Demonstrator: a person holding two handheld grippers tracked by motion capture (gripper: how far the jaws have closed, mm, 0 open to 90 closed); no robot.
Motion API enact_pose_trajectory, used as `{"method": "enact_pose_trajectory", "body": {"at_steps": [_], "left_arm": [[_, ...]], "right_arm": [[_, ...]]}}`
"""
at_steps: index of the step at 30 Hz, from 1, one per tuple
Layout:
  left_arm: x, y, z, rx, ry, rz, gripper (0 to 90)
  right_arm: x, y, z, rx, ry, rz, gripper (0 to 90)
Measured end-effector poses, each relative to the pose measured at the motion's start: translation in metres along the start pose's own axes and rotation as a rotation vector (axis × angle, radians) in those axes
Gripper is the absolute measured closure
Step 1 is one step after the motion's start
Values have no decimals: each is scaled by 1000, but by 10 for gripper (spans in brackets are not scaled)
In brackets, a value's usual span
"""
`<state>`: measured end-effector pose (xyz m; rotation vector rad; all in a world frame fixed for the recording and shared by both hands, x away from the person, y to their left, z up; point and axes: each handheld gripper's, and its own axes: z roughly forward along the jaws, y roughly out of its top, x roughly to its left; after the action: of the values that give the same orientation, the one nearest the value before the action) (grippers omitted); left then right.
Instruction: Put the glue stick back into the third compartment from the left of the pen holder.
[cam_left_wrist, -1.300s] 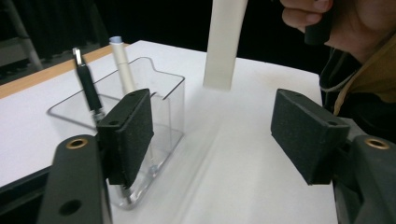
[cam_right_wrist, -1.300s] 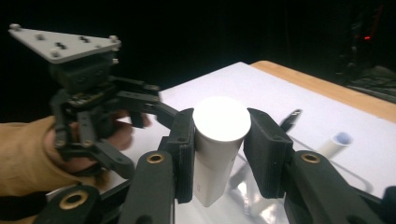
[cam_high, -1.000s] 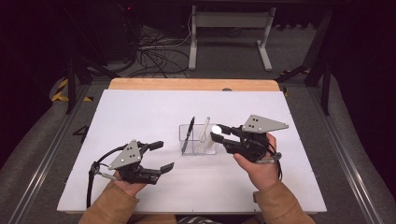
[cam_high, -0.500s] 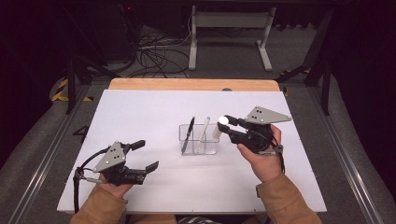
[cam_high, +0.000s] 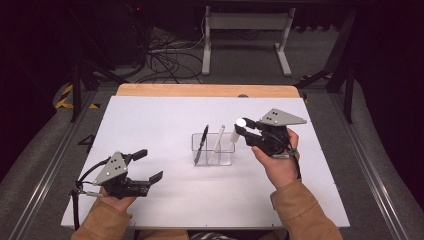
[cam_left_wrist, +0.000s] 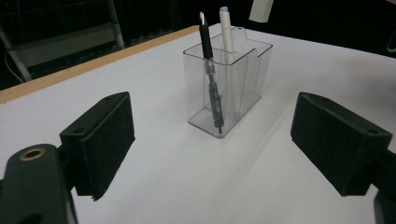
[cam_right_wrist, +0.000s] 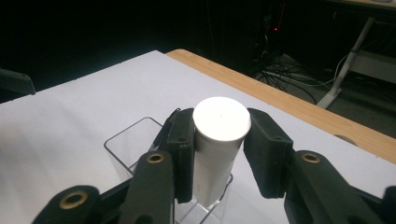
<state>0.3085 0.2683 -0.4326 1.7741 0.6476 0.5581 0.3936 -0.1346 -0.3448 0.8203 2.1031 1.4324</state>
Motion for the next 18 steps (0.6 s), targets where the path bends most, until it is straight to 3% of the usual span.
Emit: {"method": "enact_pose_trajectory", "body": {"at_steps": [8,18], "left_arm": [[1,-1,-2,1,8,-4,144],[2,-1,-3,-8,13,-10,143]], "right_arm": [[1,-2,15,24,3,-12,650],[0,-9,25,63,37,22,649]]}}
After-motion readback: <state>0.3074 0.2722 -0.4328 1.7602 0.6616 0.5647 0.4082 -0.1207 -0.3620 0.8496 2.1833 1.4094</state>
